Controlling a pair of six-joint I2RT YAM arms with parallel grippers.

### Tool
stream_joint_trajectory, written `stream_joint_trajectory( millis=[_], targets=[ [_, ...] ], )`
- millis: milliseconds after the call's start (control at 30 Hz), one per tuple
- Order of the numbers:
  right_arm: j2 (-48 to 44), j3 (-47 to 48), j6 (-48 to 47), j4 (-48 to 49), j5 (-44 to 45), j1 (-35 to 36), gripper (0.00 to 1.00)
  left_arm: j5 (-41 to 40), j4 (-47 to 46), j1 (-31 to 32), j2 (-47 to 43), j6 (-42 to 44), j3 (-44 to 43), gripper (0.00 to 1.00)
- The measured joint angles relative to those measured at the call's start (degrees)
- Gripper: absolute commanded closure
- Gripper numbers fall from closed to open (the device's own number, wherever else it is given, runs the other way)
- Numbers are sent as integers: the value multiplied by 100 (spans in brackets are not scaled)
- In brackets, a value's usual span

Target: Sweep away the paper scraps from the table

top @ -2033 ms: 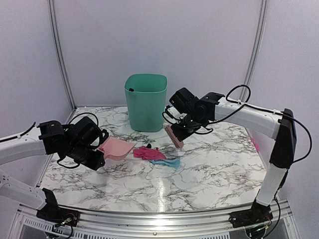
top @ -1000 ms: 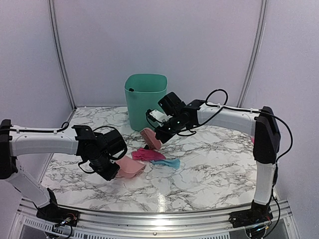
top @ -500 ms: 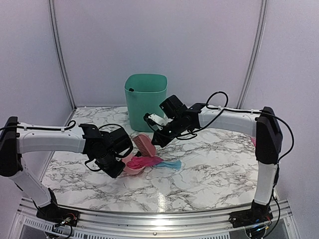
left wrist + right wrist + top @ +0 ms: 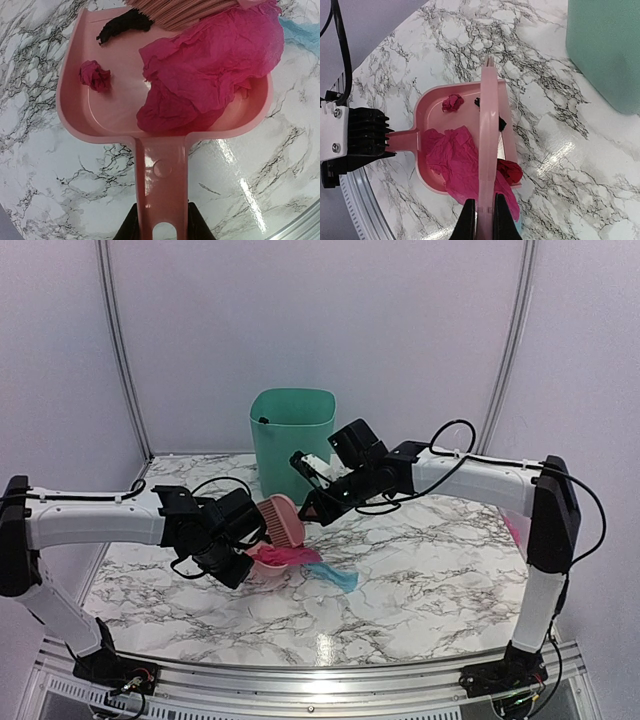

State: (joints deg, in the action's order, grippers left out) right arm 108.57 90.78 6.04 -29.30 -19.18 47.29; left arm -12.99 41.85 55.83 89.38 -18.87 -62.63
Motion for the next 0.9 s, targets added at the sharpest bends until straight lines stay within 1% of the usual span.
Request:
stream_joint_trajectory(
  millis=[267, 433, 667, 900],
  targets=[
    [-136, 44, 144, 140, 35, 0, 100, -127, -92, 0, -466, -59, 0, 100],
    [-136, 278, 127, 92, 225, 9, 100, -131, -223, 0, -695, -122, 85, 100],
    [-136, 459, 122, -31, 505, 44, 100, -74, -529, 0, -664, -129, 337, 100],
    [-144, 525, 131, -166, 538, 59, 100, -52, -752, 2, -605, -125, 367, 100]
  ],
)
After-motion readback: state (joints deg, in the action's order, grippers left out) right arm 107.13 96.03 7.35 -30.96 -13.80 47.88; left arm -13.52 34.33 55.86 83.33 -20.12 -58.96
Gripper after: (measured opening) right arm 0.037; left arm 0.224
